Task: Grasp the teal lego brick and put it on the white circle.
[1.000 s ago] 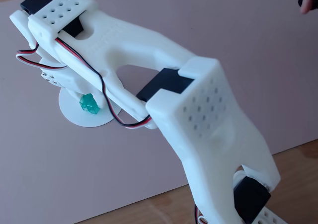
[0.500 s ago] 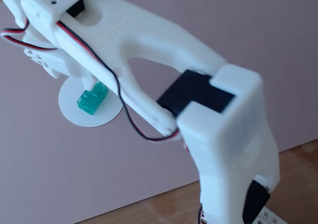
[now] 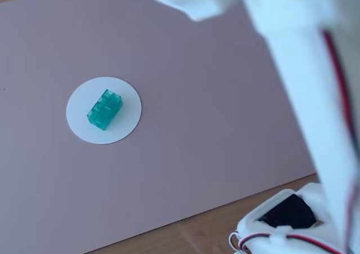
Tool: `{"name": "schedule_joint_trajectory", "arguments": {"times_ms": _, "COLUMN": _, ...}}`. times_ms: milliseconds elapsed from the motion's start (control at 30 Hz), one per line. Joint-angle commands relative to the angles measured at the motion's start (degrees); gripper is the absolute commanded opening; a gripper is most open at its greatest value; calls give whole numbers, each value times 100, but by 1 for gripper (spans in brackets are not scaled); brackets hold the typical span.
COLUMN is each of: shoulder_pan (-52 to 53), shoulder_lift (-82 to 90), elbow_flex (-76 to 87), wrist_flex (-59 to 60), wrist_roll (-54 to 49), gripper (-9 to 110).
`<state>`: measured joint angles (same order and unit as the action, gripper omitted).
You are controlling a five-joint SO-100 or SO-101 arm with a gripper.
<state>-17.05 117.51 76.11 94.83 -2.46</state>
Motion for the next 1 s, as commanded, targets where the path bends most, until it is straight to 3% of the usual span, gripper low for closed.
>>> {"name": "schedule_joint_trajectory", "arguments": {"times_ms": 0, "shoulder_pan": 316, "shoulder_lift": 1740, "elbow_flex": 1081, "wrist_flex": -431, "wrist_roll": -158, "gripper": 0}}
{"name": "schedule_joint_trajectory", "arguments": {"times_ms": 233, "shoulder_pan": 1274, "shoulder_lift": 3990, "elbow_flex": 3199, "wrist_flex": -1028, "wrist_roll": -729, "gripper": 0}}
{"name": "schedule_joint_trajectory", "arguments": {"times_ms": 400, "shoulder_pan": 1362, "shoulder_lift": 5344, "elbow_flex": 4632, "wrist_flex": -1345, "wrist_roll": -940, "gripper": 0}}
{"name": "schedule_joint_trajectory", "arguments": {"times_ms": 700, "shoulder_pan": 1090, "shoulder_lift": 5607, "elbow_flex": 6759, "wrist_flex": -1811, "wrist_roll": -1055, "gripper": 0}}
{"name": "schedule_joint_trajectory", "arguments": {"times_ms": 967, "shoulder_pan": 1336, "shoulder_lift": 5722, "elbow_flex": 7515, "wrist_flex": -2021, "wrist_roll": -940, "gripper": 0}}
